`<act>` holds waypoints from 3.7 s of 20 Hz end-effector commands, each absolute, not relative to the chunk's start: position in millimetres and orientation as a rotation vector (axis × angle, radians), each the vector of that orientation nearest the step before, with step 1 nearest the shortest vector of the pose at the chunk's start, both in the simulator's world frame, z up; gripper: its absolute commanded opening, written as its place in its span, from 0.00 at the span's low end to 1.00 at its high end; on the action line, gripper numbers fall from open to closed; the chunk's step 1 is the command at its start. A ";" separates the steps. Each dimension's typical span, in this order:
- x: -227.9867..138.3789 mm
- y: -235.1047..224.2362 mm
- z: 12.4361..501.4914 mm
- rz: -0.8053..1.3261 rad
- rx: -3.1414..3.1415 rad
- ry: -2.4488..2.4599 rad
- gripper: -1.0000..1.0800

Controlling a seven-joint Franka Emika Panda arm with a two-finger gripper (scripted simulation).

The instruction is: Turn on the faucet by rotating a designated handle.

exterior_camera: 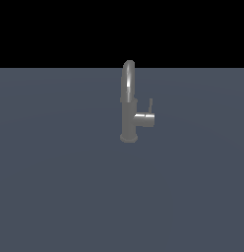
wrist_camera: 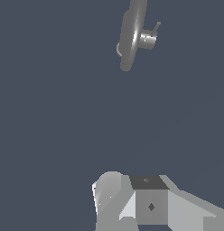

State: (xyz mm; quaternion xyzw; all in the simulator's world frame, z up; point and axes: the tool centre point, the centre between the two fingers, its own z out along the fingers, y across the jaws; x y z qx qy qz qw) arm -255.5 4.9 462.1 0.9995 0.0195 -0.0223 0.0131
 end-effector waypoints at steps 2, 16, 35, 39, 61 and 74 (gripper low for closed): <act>-255.5 5.1 462.2 -0.070 3.114 0.061 0.00; -224.7 6.7 461.1 -0.174 3.184 -0.060 0.00; -117.4 -4.2 441.7 -0.581 3.360 -0.533 0.00; -94.1 -10.0 433.4 -0.683 3.382 -0.652 0.00; 21.2 -59.2 352.4 -1.353 3.319 -1.430 0.00; 72.3 -95.5 263.1 -1.881 2.984 -2.060 0.00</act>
